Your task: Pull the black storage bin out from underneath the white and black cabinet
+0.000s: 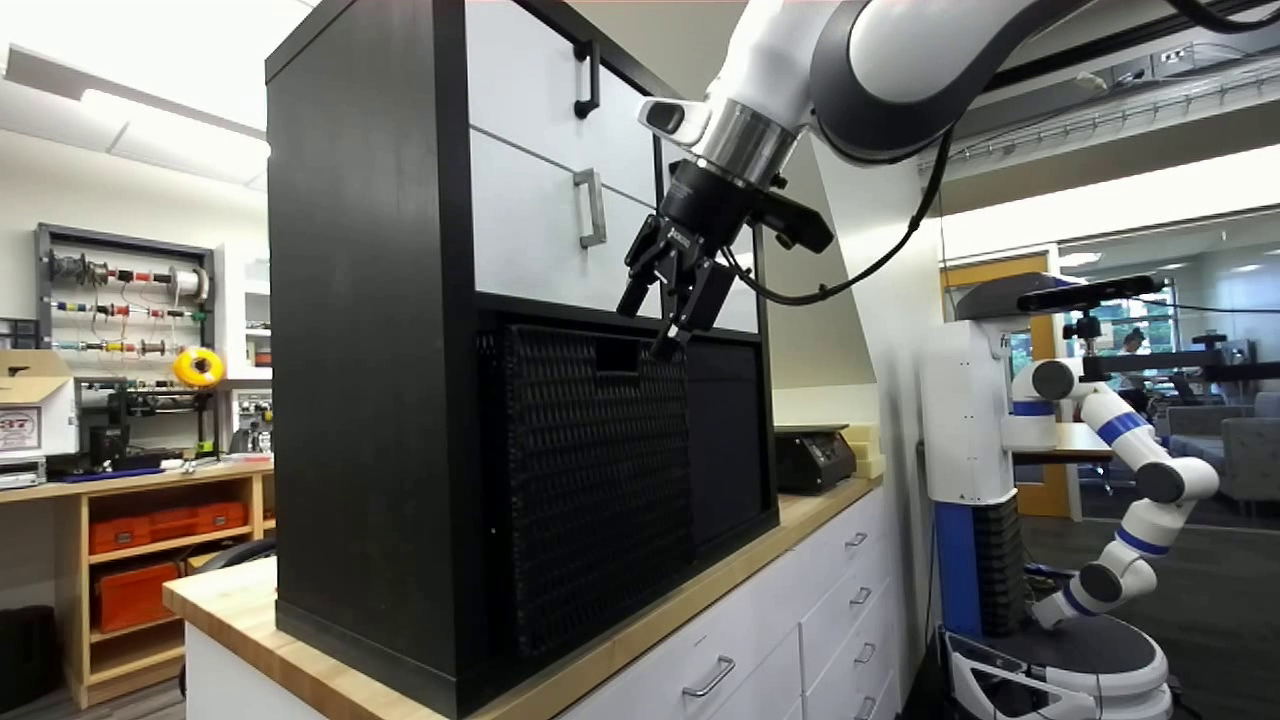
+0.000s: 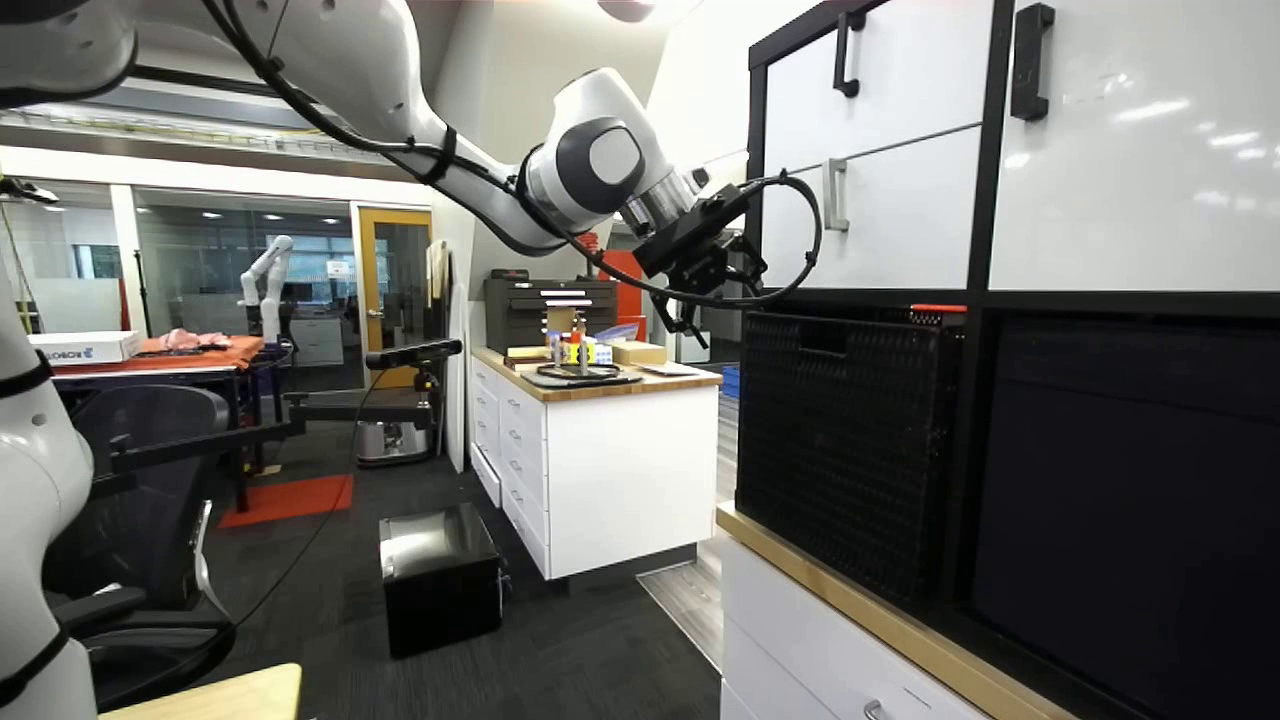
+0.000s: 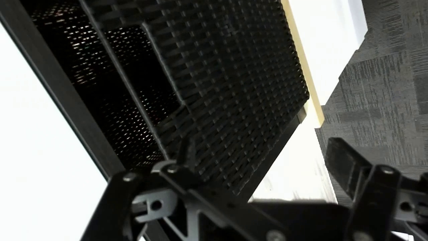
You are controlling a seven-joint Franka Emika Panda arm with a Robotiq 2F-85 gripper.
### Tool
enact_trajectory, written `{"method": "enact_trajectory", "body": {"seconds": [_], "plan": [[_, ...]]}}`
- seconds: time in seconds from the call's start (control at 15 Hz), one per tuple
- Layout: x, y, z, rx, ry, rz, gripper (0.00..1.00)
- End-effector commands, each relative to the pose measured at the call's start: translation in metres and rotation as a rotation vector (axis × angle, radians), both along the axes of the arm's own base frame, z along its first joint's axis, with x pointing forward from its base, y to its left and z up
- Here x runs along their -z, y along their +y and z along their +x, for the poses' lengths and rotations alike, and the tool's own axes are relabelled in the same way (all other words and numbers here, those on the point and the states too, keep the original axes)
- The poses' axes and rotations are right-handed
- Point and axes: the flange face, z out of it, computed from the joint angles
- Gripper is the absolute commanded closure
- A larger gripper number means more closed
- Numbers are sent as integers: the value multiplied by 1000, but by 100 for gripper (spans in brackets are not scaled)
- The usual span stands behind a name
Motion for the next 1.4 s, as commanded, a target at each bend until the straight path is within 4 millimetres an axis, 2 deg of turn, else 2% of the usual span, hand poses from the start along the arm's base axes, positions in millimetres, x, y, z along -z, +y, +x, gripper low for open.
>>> {"method": "enact_trajectory", "body": {"seconds": [0.0, 0.2, 0.8, 1.33], "plan": [[-1, 0, -2, 4, -57, -22, 0], [-1, 0, 3, 5, -79, -46, 0], [18, 6, 27, 1, -101, -78, 0], [11, 4, 57, -9, -145, -113, 0]]}}
